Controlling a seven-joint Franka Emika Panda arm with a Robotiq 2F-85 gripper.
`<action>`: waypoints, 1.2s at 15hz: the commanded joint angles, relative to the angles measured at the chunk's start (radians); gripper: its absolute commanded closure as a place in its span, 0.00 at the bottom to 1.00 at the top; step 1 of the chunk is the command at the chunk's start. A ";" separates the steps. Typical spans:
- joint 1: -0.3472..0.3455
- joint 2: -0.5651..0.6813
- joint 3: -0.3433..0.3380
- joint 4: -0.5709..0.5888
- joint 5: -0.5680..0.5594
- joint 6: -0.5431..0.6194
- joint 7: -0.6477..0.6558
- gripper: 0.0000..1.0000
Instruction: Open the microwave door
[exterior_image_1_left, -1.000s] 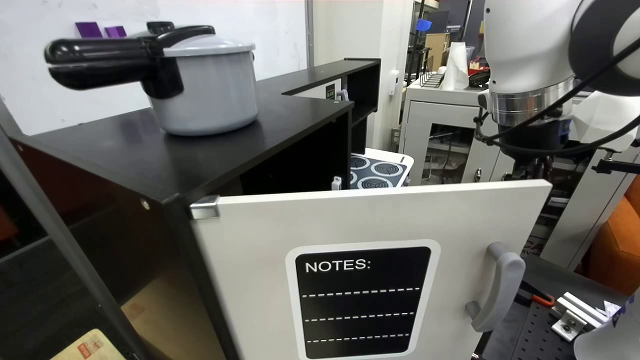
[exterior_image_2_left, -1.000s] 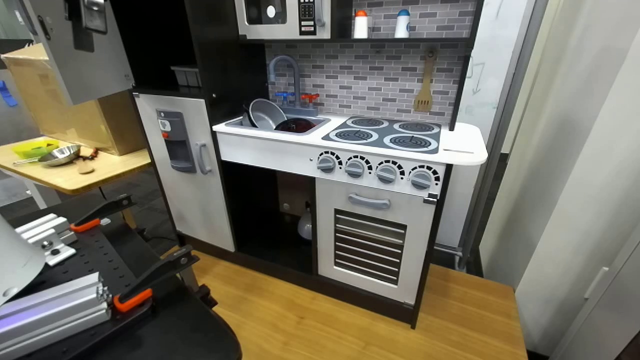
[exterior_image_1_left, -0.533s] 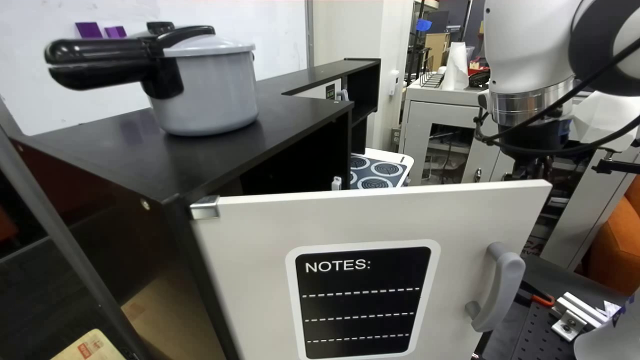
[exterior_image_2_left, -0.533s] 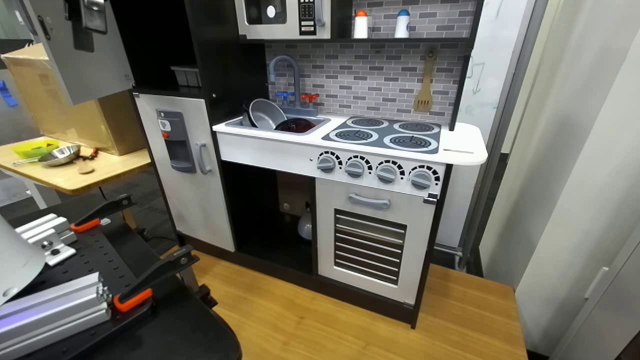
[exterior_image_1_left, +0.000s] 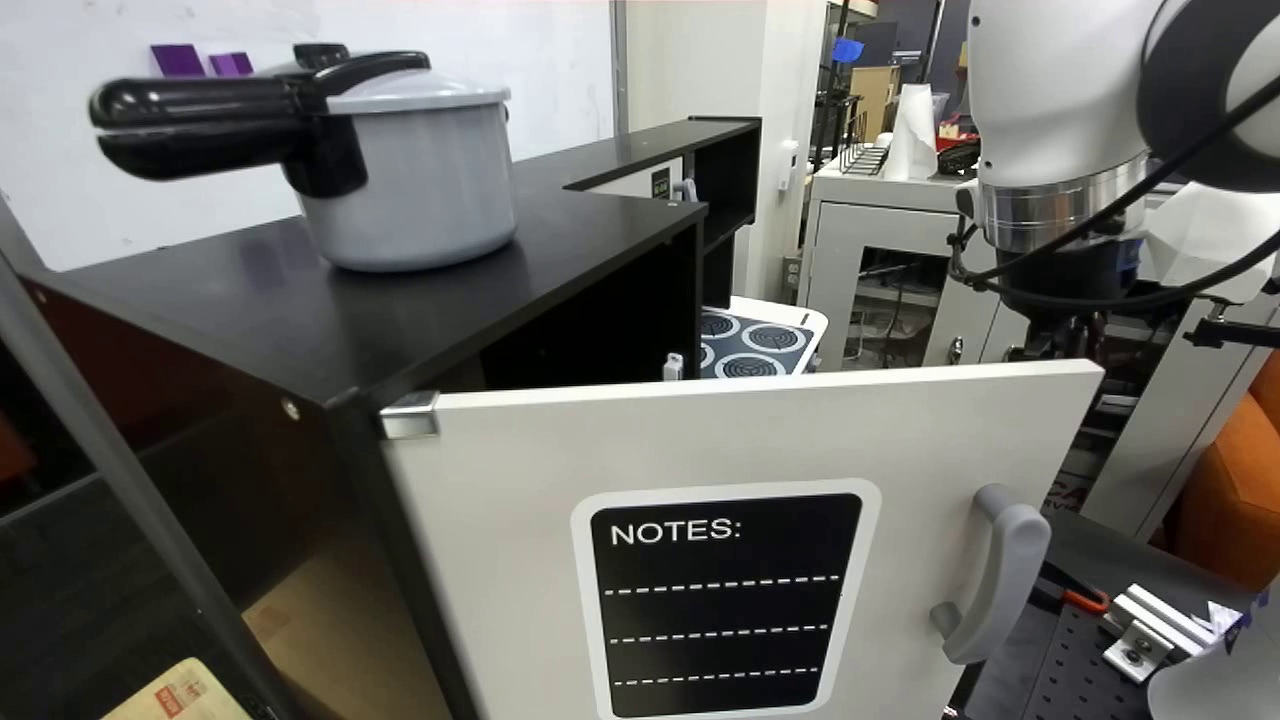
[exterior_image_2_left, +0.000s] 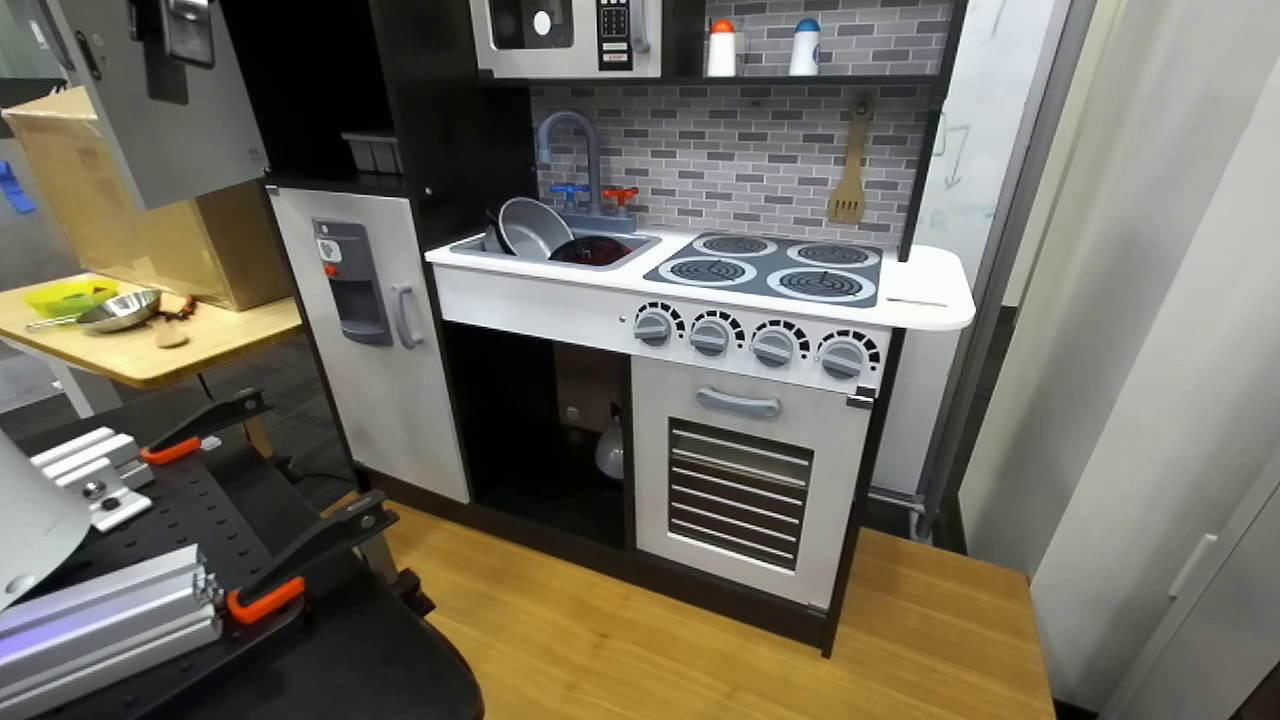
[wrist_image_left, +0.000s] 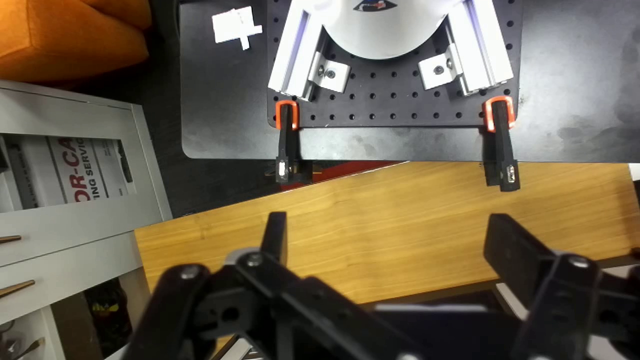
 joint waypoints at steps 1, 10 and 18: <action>0.015 -0.003 -0.011 0.002 -0.008 0.012 -0.005 0.00; -0.005 0.134 -0.008 0.033 -0.101 0.288 -0.001 0.00; -0.038 0.391 -0.003 0.190 -0.111 0.509 0.071 0.00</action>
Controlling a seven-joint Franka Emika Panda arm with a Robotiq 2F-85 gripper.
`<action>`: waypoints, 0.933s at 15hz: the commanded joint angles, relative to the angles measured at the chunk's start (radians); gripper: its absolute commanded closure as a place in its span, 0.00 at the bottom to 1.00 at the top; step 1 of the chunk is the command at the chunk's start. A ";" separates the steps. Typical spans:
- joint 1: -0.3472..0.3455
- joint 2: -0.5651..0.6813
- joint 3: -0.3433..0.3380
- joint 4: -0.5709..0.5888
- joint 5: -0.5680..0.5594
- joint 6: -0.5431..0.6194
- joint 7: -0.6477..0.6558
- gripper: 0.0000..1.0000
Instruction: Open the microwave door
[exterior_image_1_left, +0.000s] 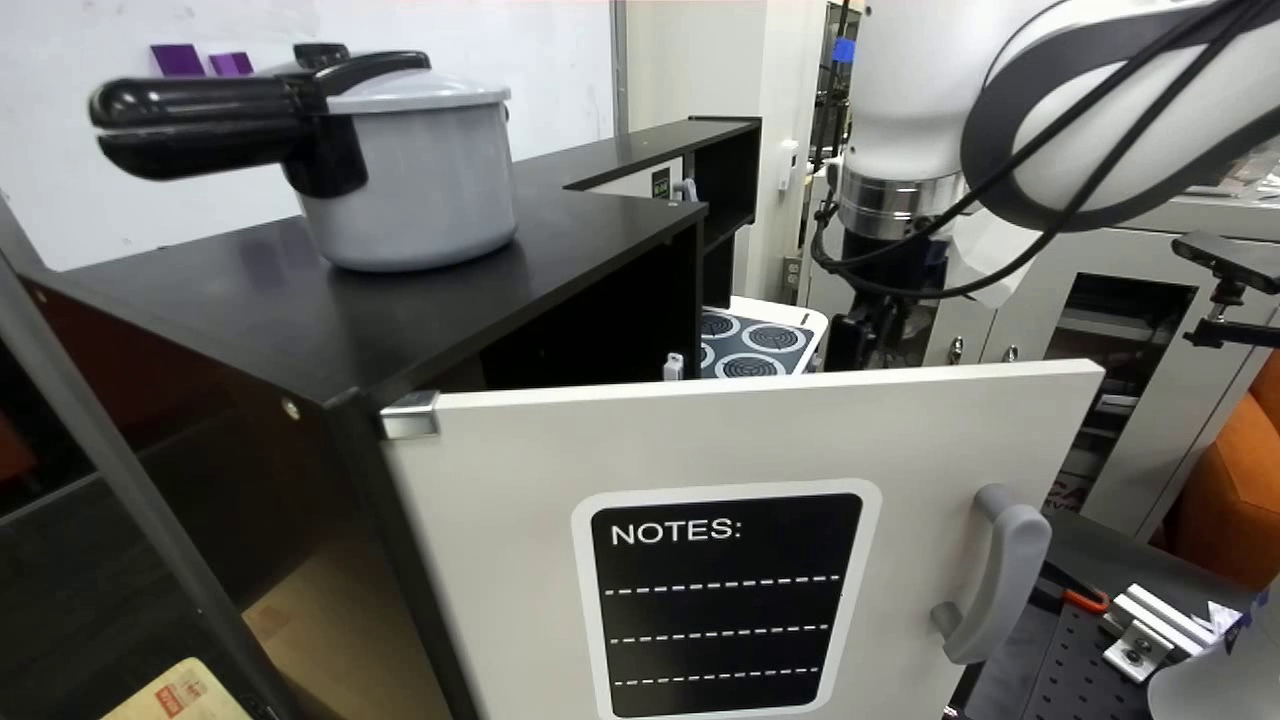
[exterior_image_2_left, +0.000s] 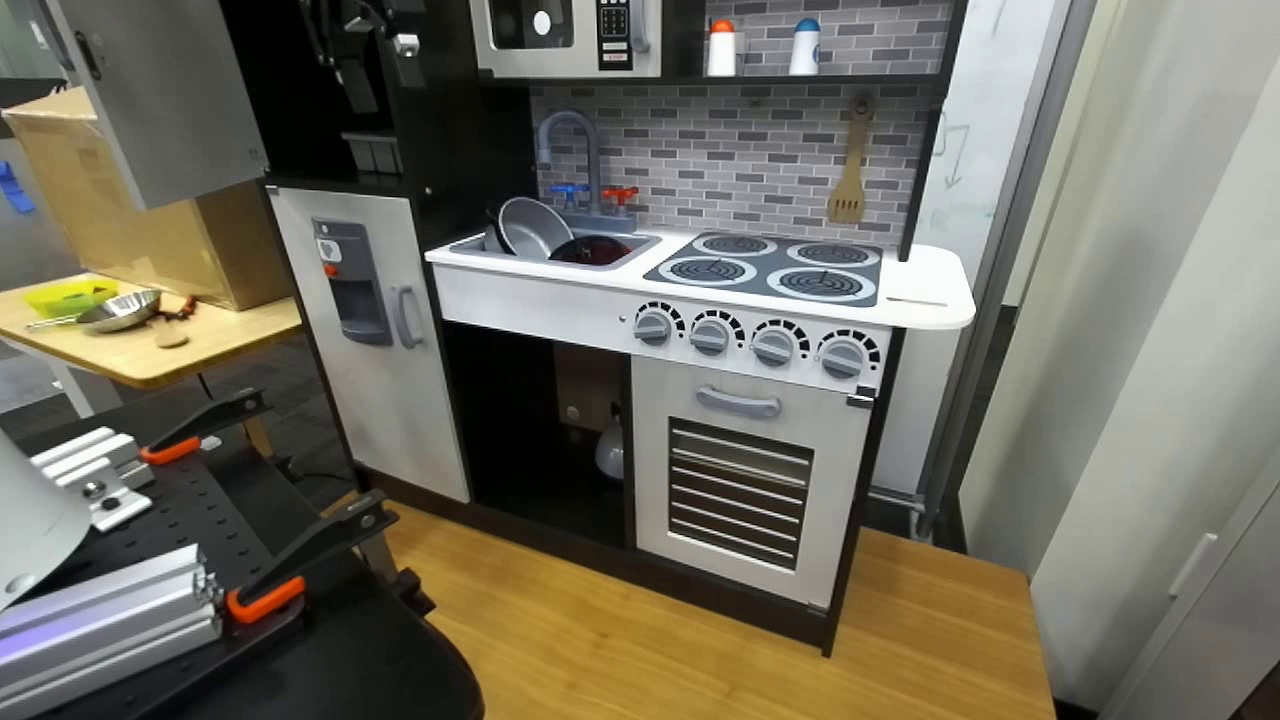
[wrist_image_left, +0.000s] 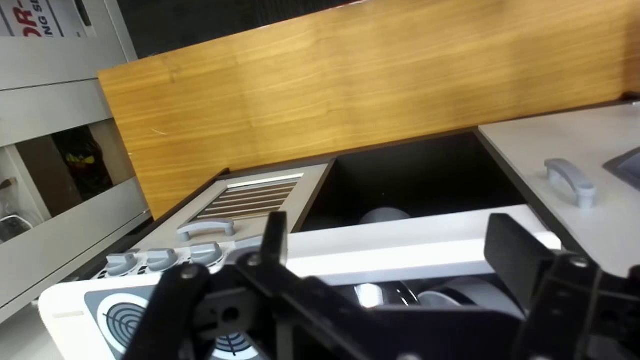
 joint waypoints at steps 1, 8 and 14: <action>-0.023 0.096 -0.003 0.078 -0.021 0.024 0.042 0.00; -0.012 0.093 -0.016 0.071 -0.009 0.021 0.028 0.00; 0.046 0.145 -0.030 0.124 0.136 0.021 0.011 0.00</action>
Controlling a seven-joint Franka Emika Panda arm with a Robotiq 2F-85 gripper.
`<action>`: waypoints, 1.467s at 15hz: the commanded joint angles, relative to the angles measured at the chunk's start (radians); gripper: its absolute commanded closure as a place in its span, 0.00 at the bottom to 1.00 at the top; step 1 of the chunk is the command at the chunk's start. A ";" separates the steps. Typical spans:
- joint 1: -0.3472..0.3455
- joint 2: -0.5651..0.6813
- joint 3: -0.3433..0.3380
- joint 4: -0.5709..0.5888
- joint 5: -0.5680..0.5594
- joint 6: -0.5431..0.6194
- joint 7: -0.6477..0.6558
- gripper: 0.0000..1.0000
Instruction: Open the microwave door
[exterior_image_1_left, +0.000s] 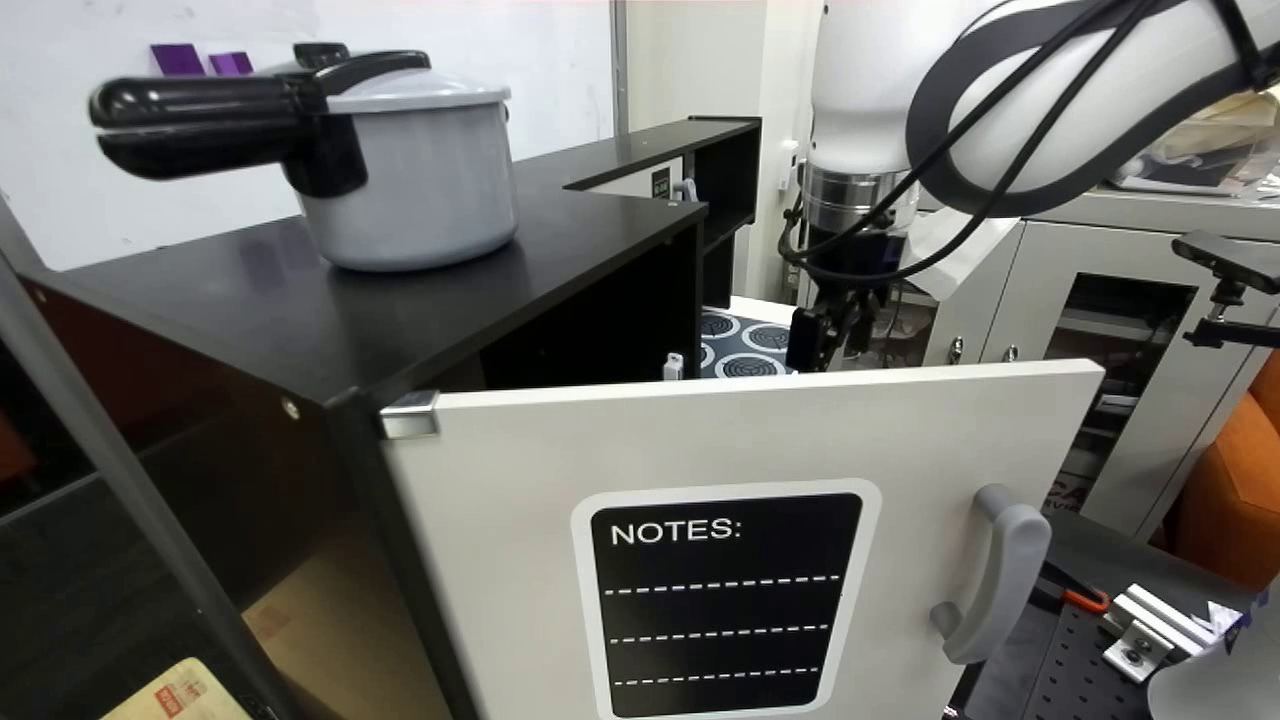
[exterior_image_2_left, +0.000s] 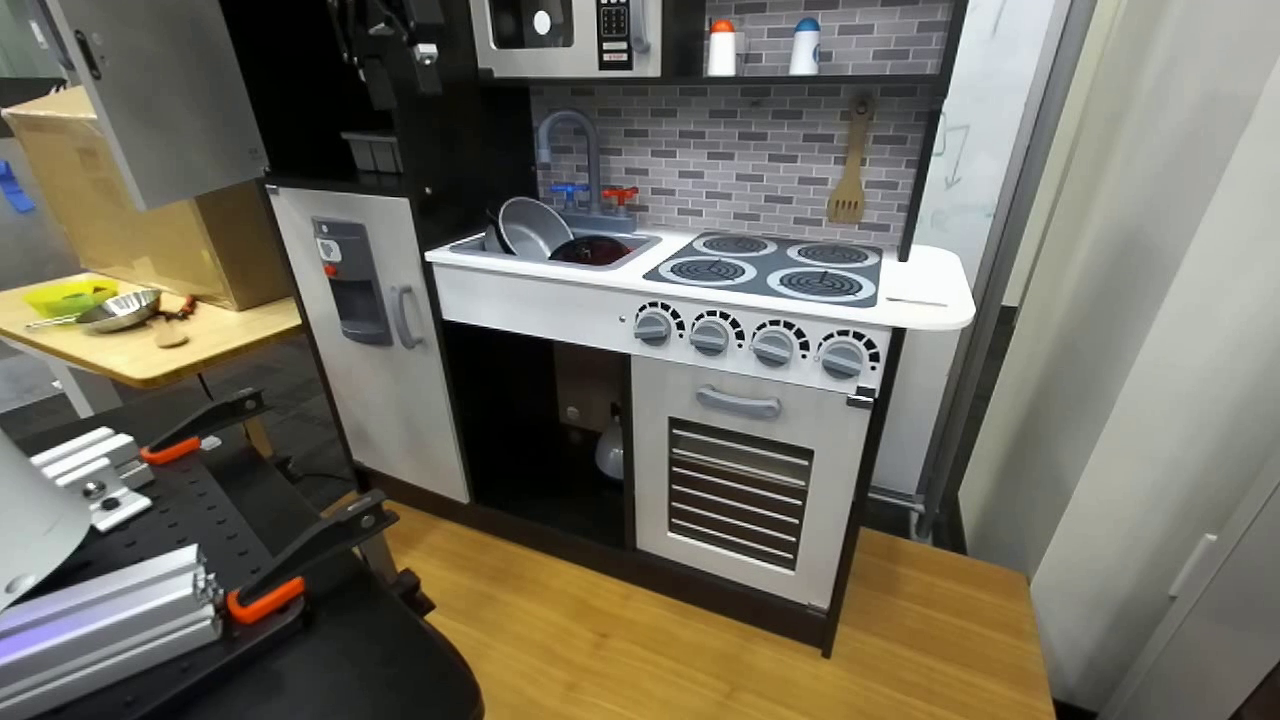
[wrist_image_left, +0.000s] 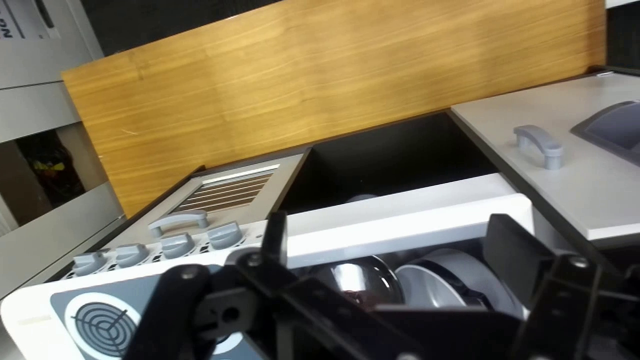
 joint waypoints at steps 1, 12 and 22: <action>0.035 0.058 -0.018 0.060 0.105 0.009 0.004 0.00; -0.061 0.071 -0.062 0.084 0.056 0.232 0.086 0.00; -0.099 0.066 -0.050 -0.030 -0.045 0.526 0.102 0.00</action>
